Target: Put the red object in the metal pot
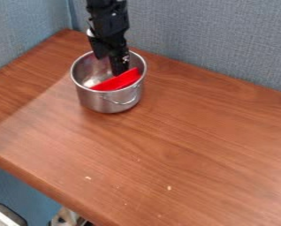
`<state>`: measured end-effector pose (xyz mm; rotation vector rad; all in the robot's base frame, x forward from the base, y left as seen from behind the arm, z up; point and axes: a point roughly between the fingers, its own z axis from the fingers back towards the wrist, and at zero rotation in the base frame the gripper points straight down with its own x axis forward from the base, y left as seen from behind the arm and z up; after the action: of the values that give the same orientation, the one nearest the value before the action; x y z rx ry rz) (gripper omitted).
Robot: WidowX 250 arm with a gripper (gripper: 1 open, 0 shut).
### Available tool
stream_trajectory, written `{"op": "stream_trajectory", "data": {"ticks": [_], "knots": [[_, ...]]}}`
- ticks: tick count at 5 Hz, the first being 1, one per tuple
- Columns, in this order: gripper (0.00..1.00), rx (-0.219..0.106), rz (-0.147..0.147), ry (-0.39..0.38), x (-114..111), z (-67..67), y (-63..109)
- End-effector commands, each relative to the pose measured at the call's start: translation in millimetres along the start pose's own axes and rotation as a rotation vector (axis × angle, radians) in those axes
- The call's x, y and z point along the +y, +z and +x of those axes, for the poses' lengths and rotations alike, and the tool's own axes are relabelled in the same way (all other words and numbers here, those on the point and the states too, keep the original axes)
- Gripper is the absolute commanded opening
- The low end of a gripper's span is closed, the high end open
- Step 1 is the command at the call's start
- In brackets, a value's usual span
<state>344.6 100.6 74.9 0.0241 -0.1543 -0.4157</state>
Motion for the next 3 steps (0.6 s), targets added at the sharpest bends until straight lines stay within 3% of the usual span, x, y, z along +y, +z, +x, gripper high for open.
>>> {"op": "stream_trajectory", "data": {"ticks": [1, 3], "knots": [[1.0, -0.026, 0.038, -0.023, 7.9, 5.1, 11.8], [1.0, 0.001, 0.039, -0.026, 3.9, 9.7, 10.2]]}}
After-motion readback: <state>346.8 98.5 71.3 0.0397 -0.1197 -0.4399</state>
